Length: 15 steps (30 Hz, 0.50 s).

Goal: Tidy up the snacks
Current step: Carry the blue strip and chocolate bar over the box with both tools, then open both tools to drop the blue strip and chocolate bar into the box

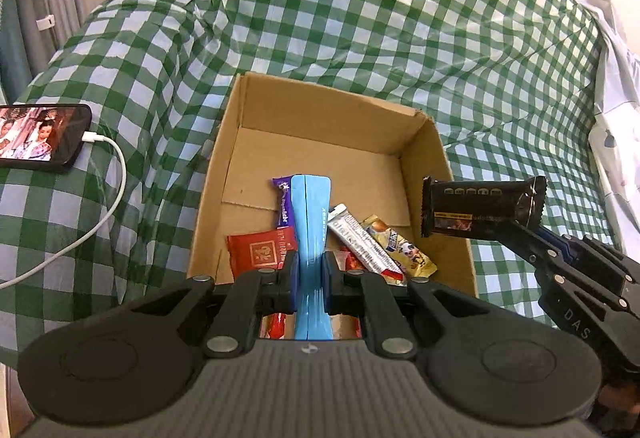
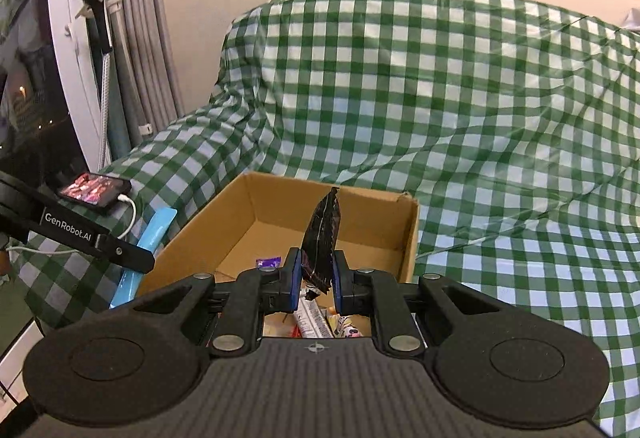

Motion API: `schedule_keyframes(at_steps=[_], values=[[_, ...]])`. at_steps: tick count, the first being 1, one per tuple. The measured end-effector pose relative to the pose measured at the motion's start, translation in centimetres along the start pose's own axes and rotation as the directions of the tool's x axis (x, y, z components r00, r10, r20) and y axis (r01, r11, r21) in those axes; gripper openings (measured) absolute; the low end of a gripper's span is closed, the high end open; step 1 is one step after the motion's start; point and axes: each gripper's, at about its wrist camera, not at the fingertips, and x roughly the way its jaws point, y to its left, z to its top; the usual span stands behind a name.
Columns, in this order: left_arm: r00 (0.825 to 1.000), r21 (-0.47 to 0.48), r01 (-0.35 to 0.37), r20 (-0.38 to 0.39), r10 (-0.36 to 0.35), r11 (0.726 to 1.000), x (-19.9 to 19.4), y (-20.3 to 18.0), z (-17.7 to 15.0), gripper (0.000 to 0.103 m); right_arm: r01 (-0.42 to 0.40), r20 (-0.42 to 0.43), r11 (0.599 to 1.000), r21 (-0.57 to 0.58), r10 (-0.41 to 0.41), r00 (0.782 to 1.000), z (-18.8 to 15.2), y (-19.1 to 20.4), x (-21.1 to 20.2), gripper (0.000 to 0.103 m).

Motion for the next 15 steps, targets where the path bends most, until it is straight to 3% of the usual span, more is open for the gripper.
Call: schedule_keyframes(at_steps=[15], values=[[0.997, 0.031, -0.046, -0.066, 0.048, 0.998, 5.1, 0.0, 1.4, 0.013, -0.012, -0.055, 1.0, -0.009, 0.011, 0.998, -0.4, -0.4, 4.5, 0.016]])
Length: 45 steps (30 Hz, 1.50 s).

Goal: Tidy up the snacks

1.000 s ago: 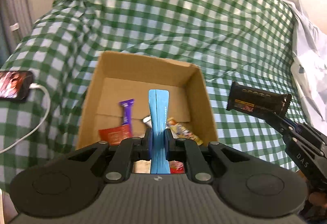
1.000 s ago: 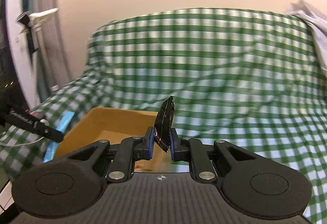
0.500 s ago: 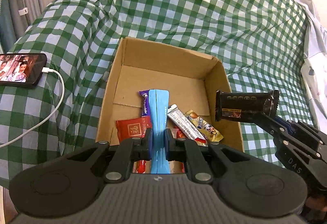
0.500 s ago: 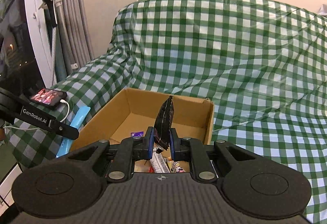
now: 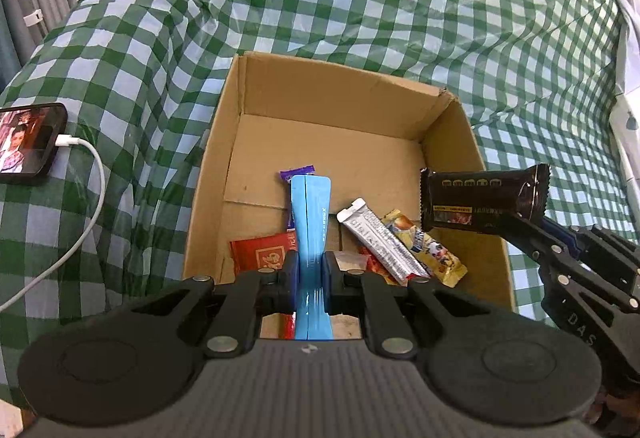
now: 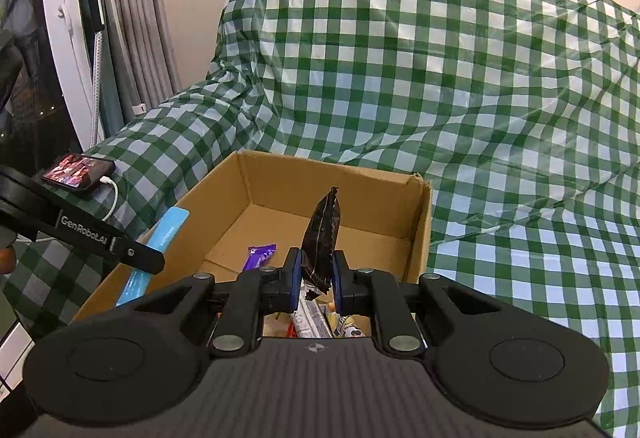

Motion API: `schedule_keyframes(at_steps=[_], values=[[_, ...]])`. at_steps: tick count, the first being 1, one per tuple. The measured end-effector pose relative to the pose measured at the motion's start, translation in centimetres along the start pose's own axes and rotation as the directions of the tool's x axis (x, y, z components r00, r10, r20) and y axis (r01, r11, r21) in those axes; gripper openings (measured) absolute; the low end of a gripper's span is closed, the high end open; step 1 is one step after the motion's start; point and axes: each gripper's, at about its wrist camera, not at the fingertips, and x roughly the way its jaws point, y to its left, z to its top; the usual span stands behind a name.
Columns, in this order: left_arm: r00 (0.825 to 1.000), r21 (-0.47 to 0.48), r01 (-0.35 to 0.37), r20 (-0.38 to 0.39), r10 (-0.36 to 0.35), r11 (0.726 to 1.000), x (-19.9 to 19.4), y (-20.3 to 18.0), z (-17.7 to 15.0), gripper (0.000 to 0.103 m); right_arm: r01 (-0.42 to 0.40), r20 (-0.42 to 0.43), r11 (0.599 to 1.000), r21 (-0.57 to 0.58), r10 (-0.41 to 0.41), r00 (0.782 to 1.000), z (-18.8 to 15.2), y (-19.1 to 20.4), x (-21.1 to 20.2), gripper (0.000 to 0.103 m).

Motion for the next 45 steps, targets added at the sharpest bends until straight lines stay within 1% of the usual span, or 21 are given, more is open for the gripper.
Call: schedule_keyframes(at_steps=[1, 2, 3, 4, 5, 6, 7, 9, 10, 12, 17, 21, 27, 32, 37, 39, 42, 44, 45], values=[[1.0, 0.004, -0.004, -0.004, 0.004, 1.0, 0.3, 0.0, 0.1, 0.013, -0.001, -0.001, 1.0, -0.002, 0.001, 1.0, 0.0, 0.0, 0.2, 0.016], [1.0, 0.011, -0.008, -0.008, 0.008, 1.0, 0.6, 0.0, 0.2, 0.016, -0.001, -0.003, 1.0, -0.004, 0.001, 1.0, 0.0, 0.1, 0.5, 0.016], [1.0, 0.021, -0.022, -0.012, 0.022, 1.0, 0.9, 0.0, 0.3, 0.028, -0.002, -0.003, 1.0, -0.007, 0.002, 1.0, 0.1, 0.1, 0.8, 0.017], [0.999, 0.033, -0.033, -0.017, 0.033, 0.999, 1.1, 0.0, 0.3, 0.045, -0.004, -0.002, 1.0, -0.013, 0.004, 1.0, 0.1, 0.1, 1.0, 0.02], [0.998, 0.037, -0.05, -0.026, 0.051, 0.998, 1.3, 0.0, 0.4, 0.09, -0.014, 0.0, 1.0, -0.022, 0.014, 1.0, 0.0, 0.3, 1.2, 0.02], [0.996, 0.031, -0.079, -0.027, 0.08, 0.996, 1.3, 0.1, 0.4, 0.101, -0.028, -0.002, 0.999, -0.033, 0.028, 1.0, 0.0, 0.5, 1.3, 0.038], [0.995, 0.021, -0.099, -0.004, 0.099, 0.995, 1.1, 0.2, 0.2, 0.103, -0.041, -0.014, 0.998, -0.045, 0.04, 0.999, -0.1, 0.7, 1.3, 0.069], [0.993, 0.034, -0.118, 0.004, 0.118, 0.992, 0.9, 0.4, -0.1, 0.103, -0.036, -0.021, 0.997, -0.064, 0.034, 0.999, -0.5, 1.4, 1.1, 0.092], [0.992, 0.043, -0.124, -0.007, 0.125, 0.991, 0.9, 0.5, -0.2, 0.103, -0.033, -0.012, 0.997, -0.074, 0.032, 0.999, -0.8, 1.7, 0.8, 0.092], [0.99, 0.044, -0.14, -0.019, 0.141, 0.989, 0.7, 0.6, -0.7, 0.103, -0.051, -0.034, 0.994, -0.092, 0.048, 0.998, -1.4, 2.2, 0.4, 0.093], [0.989, 0.027, -0.146, -0.018, 0.146, 0.989, -1.1, 0.9, -2.3, 0.103, -0.046, -0.071, 0.996, -0.071, 0.041, 0.997, -2.9, 3.3, -1.1, 0.095], [0.988, 0.021, -0.155, 0.006, 0.155, 0.988, -3.4, 0.8, -3.8, 0.103, -0.036, -0.064, 0.998, -0.052, 0.032, 0.997, -3.7, 4.4, -3.1, 0.098], [0.981, 0.048, -0.186, 0.057, 0.184, 0.981, -6.8, -0.1, -6.6, 0.103, -0.014, -0.044, 1.0, -0.004, 0.014, 0.999, -5.0, 6.3, -6.3, 0.102], [0.971, 0.102, -0.23, 0.085, 0.222, 0.968, -9.1, -1.1, -9.4, 0.103, 0.034, -0.056, 0.998, 0.045, -0.032, 0.998, -6.4, 7.4, -8.6, 0.102], [0.967, 0.08, -0.244, 0.094, 0.236, 0.967, -10.8, -1.6, -11.9, 0.103, 0.083, -0.081, 0.991, 0.104, -0.075, 0.994, -7.8, 8.0, -10.4, 0.102], [0.963, 0.072, -0.255, 0.113, 0.246, 0.964, -11.6, -1.8, -13.0, 0.103, 0.095, -0.076, 0.99, 0.107, -0.087, 0.993, -8.2, 8.4, -11.3, 0.102], [0.954, 0.046, -0.273, 0.144, 0.264, 0.961, -12.7, -2.2, -14.4, 0.103, 0.109, -0.045, 0.989, 0.097, -0.105, 0.993, -8.7, 8.9, -12.8, 0.102], [0.944, 0.008, -0.285, 0.179, 0.279, 0.959, -13.4, -2.2, -15.4, 0.103, 0.115, -0.019, 0.99, 0.085, -0.114, 0.993, -9.1, 9.2, -13.9, 0.102], [0.935, -0.011, -0.3, 0.195, 0.296, 0.954, -13.8, -2.3, -15.9, 0.103, 0.117, -0.009, 0.99, 0.078, -0.116, 0.993, -9.3, 9.3, -14.3, 0.102]])
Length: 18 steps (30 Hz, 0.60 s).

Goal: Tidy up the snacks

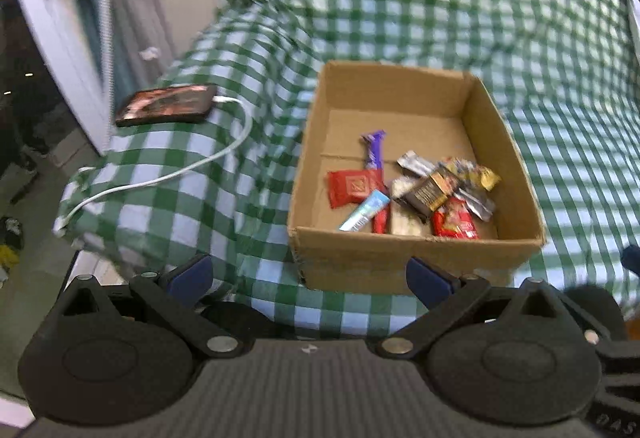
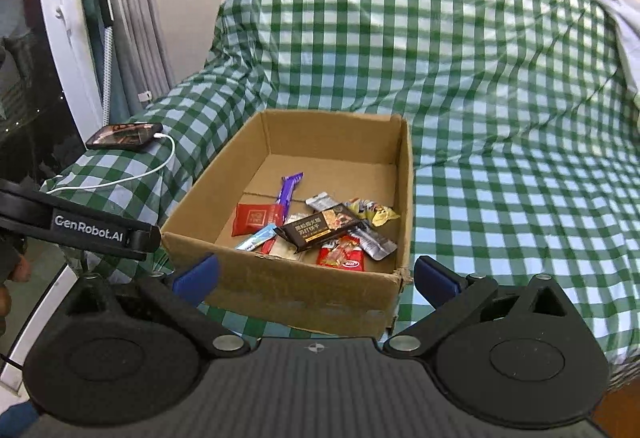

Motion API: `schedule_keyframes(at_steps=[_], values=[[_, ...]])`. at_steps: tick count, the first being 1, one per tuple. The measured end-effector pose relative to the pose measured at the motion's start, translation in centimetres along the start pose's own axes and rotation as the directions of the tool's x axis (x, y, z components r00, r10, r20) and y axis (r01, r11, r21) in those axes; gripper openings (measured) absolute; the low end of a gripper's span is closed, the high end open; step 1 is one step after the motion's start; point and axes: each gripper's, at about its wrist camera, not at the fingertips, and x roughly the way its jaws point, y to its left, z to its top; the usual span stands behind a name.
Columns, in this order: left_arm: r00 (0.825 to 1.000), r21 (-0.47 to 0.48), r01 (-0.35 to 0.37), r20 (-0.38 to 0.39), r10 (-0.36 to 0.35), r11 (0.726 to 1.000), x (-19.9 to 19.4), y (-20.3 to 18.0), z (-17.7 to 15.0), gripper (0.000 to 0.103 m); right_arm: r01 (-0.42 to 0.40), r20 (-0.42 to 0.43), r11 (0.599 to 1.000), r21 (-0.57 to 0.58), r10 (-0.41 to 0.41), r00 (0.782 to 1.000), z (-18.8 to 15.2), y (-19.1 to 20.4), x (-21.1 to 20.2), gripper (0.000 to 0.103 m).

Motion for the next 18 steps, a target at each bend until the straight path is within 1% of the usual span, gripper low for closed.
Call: schedule_keyframes(at_steps=[1, 3, 4, 7, 9, 12, 18], values=[[1.0, -0.001, -0.009, 0.004, 0.009, 1.0, -0.3, 0.0, -0.2, 0.103, 0.003, 0.011, 1.0, -0.006, -0.003, 1.0, -0.2, 0.1, -0.5, 0.102], [1.0, 0.016, 0.006, -0.003, -0.006, 1.0, -0.8, -0.2, -0.5, 0.103, 0.007, 0.04, 1.0, -0.014, -0.006, 0.999, -0.7, 0.1, -1.4, 0.102], [1.0, 0.023, 0.003, -0.002, -0.003, 1.0, -1.0, -0.2, -0.8, 0.103, 0.012, 0.056, 1.0, -0.016, -0.011, 0.998, -0.8, 0.2, -1.9, 0.102], [0.998, 0.046, -0.038, 0.042, 0.036, 0.998, -2.0, -0.6, -1.6, 0.103, 0.012, 0.093, 1.0, -0.006, -0.012, 0.996, -1.1, 0.2, -3.1, 0.102], [0.998, 0.052, -0.04, 0.047, 0.037, 0.998, -2.5, -0.6, -1.8, 0.103, -0.002, 0.114, 1.0, -0.004, 0.002, 0.993, -1.3, 0.3, -3.7, 0.102], [1.0, 0.046, -0.003, 0.029, 0.002, 0.999, -3.0, -0.3, -2.2, 0.103, -0.002, 0.13, 1.0, -0.017, 0.004, 0.991, -1.4, 0.6, -4.3, 0.102], [0.999, 0.037, -0.013, 0.051, 0.011, 0.999, -3.9, -0.1, -2.8, 0.103, 0.005, 0.119, 0.999, -0.032, -0.001, 0.993, -1.5, 1.1, -4.8, 0.102]])
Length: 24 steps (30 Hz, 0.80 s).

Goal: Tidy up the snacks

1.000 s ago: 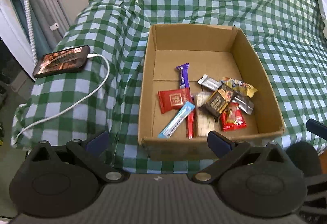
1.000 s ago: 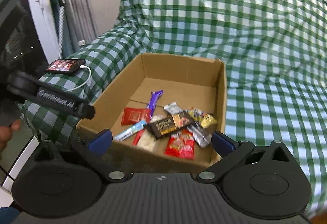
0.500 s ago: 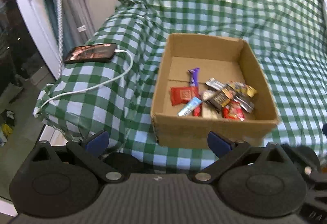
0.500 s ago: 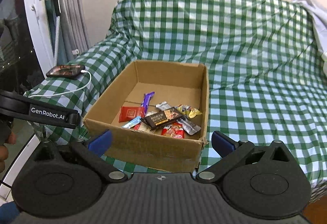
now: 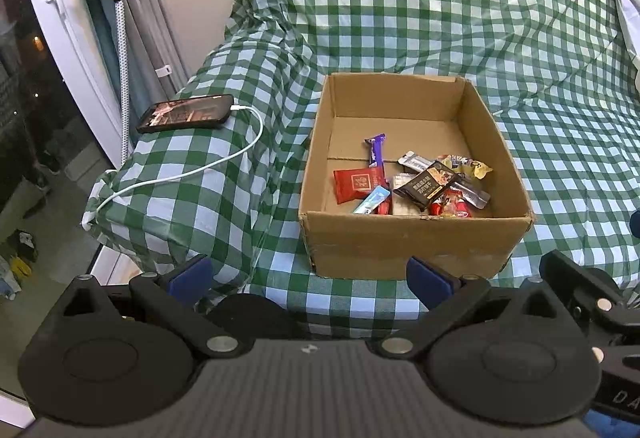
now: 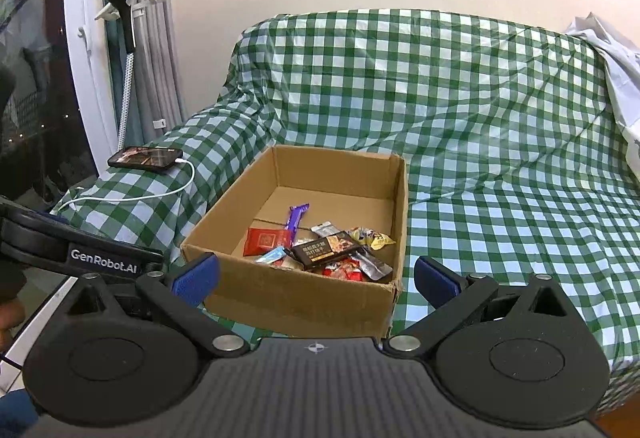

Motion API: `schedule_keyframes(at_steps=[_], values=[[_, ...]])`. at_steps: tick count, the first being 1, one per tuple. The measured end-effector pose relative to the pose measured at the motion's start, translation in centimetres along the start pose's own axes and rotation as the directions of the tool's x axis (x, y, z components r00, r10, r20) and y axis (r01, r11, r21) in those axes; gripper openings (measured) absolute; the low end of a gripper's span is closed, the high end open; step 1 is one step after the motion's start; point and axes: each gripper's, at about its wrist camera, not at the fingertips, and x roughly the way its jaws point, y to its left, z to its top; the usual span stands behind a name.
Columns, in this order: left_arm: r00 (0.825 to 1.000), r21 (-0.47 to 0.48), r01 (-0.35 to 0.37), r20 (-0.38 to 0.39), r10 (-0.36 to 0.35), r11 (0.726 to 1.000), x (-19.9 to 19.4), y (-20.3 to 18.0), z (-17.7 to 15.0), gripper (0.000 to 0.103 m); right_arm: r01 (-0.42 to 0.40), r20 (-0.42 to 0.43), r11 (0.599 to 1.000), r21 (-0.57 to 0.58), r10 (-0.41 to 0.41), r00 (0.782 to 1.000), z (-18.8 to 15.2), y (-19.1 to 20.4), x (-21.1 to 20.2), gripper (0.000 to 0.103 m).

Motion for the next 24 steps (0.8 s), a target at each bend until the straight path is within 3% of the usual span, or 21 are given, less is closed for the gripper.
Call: schedule_keyframes(at_steps=[24], values=[[1.0, 0.022, -0.003, -0.025, 0.004, 1.0, 0.9, -0.2, 0.2, 0.103, 0.002, -0.013, 0.999, 0.036, -0.001, 1.0, -0.3, -0.1, 0.5, 0.102]])
